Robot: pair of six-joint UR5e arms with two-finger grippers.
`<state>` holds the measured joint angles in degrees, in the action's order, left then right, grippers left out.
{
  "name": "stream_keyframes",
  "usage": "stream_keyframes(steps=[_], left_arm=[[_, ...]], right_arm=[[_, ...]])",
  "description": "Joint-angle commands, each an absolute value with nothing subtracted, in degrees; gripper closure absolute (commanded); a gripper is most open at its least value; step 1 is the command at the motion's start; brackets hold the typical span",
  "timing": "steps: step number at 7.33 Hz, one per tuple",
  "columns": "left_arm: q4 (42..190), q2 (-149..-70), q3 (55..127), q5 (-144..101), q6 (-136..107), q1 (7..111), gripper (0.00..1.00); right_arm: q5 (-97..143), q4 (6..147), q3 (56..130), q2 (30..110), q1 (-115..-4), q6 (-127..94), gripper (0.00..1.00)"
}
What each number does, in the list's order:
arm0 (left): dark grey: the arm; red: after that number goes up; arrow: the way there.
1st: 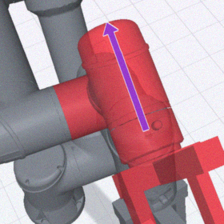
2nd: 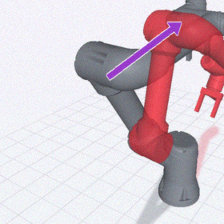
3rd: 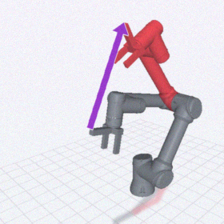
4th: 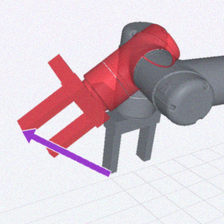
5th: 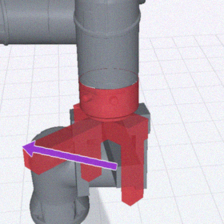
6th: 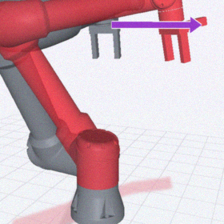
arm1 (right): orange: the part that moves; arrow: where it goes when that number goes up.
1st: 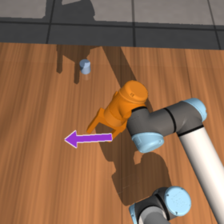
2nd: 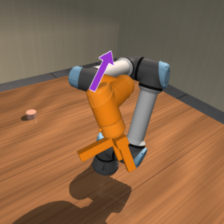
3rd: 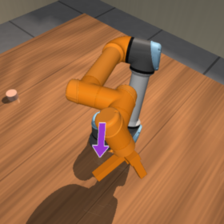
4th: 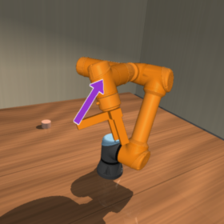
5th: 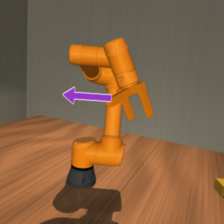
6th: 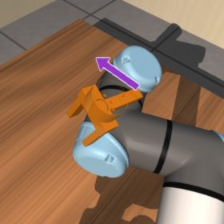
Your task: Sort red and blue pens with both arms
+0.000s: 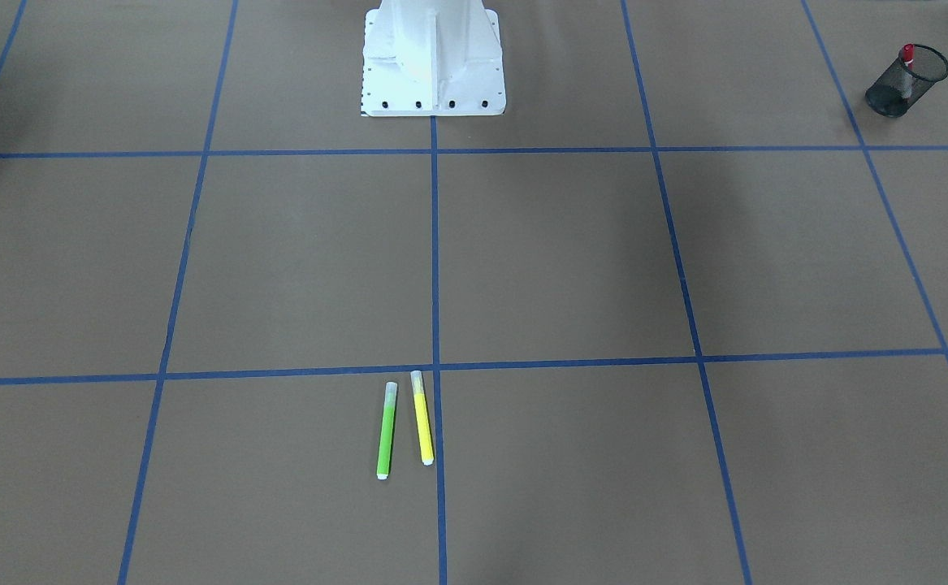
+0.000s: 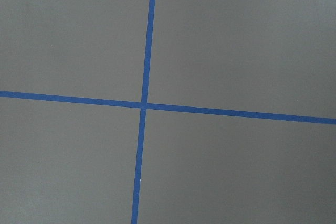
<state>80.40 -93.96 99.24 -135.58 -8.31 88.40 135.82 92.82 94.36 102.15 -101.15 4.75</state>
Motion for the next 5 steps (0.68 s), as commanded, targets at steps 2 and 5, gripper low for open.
stream_keyframes(steps=[2, 5], left_arm=[[92.02, -84.91, 99.32, -135.44, -7.91, 88.59, 0.0], [92.02, -84.99, 98.88, -135.35, -8.26, 88.5, 0.0]], right_arm=[[136.05, 86.31, 94.39, 95.47, -100.9, -7.37, 0.0], [136.32, 96.11, 97.55, 91.35, -96.16, -9.58, 0.0]])
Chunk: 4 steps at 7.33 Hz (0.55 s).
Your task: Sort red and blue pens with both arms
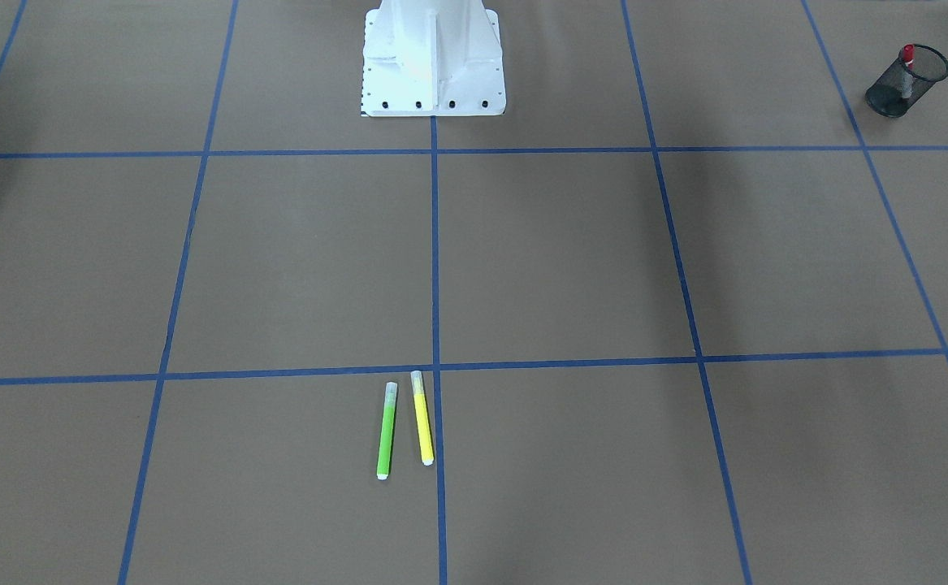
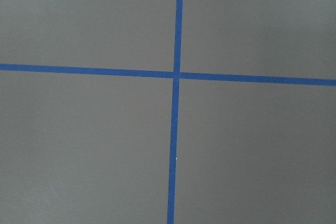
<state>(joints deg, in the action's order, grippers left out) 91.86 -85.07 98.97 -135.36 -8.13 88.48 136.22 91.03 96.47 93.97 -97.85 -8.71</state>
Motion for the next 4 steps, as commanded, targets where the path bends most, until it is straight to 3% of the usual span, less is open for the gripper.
stream_keyframes(steps=[1, 4], left_arm=[[91.93, -84.9, 99.05, -135.35, -8.26, 88.51, 0.0], [91.93, -84.9, 98.79, -135.35, -8.35, 88.51, 0.0]], right_arm=[[136.23, 99.72, 97.47, 88.88, -95.89, -9.58, 0.0], [137.64, 103.09, 97.65, 86.4, -93.62, -11.24, 0.0]])
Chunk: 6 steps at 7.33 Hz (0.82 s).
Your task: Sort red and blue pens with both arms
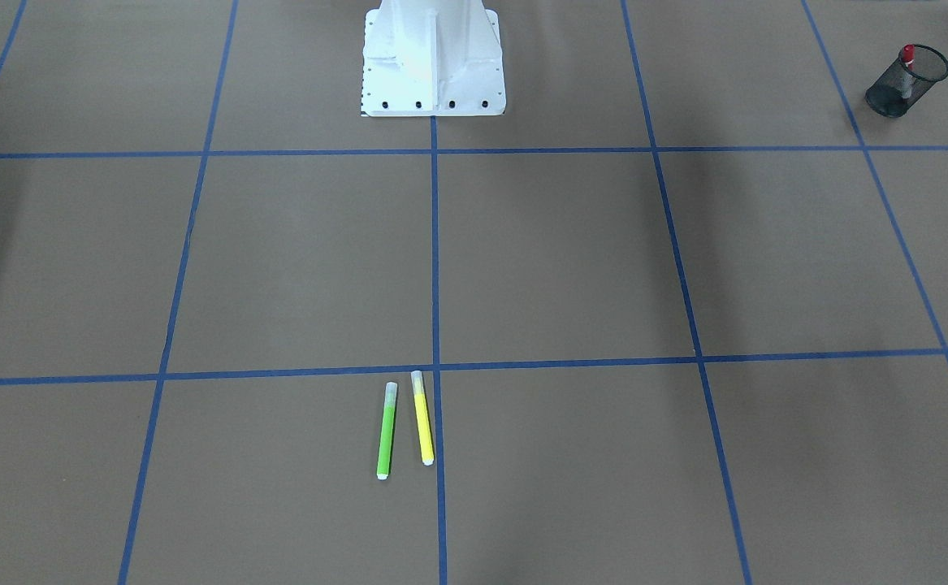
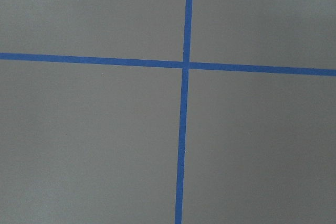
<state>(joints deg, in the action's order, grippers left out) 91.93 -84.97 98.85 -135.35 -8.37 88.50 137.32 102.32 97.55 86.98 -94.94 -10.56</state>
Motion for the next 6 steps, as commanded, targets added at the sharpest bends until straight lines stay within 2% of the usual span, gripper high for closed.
stream_keyframes(steps=[1, 3, 6], left_arm=[[91.93, -84.9, 98.79, -135.35, -8.35, 88.51, 0.0], [91.93, -84.73, 98.96, -135.35, -8.44, 88.51, 0.0], [91.93, -84.73, 98.7, -135.35, -8.26, 88.5, 0.0]], right_arm=[[136.85, 102.92, 97.65, 86.4, -92.04, -11.51, 0.0], [133.52, 102.31, 97.65, 86.31, -87.47, -11.43, 0.0], [133.42, 98.98, 95.98, 87.53, -87.45, -9.42, 0.0]])
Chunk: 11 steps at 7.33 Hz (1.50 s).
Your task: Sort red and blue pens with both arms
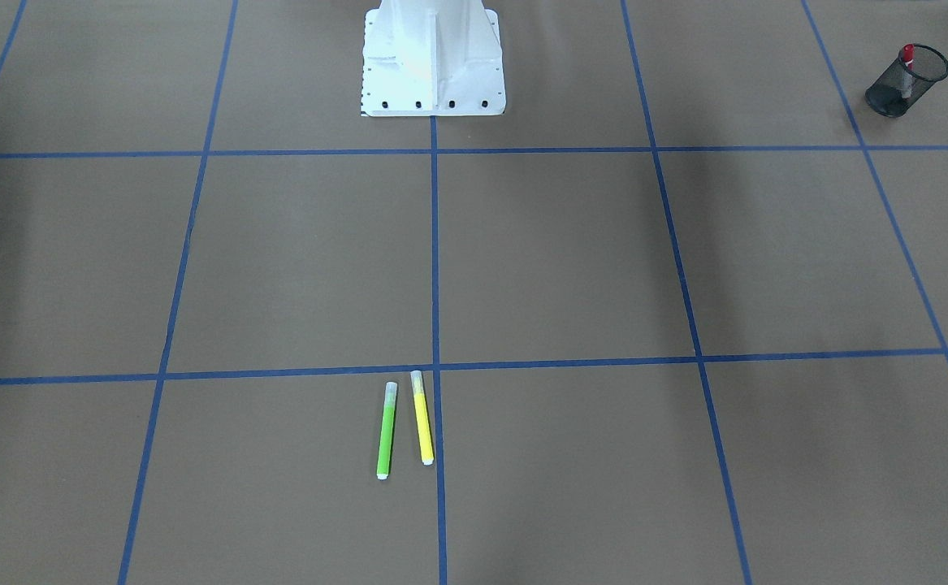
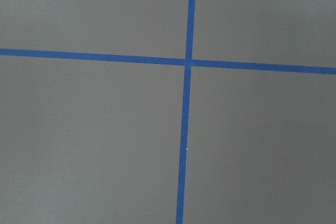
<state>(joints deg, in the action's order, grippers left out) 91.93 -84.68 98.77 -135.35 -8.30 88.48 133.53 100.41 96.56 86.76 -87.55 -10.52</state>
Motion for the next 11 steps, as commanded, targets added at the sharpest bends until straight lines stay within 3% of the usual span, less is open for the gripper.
stream_keyframes(steps=[1, 11], left_arm=[[91.93, -84.73, 98.7, -135.35, -8.26, 88.42, 0.0], [92.02, -84.81, 98.61, -135.35, -8.44, 88.42, 0.0]], right_arm=[[133.42, 98.7, 95.19, 88.5, -87.45, -4.88, 0.0], [133.59, 98.7, 95.71, 88.42, -87.71, -4.92, 0.0]])
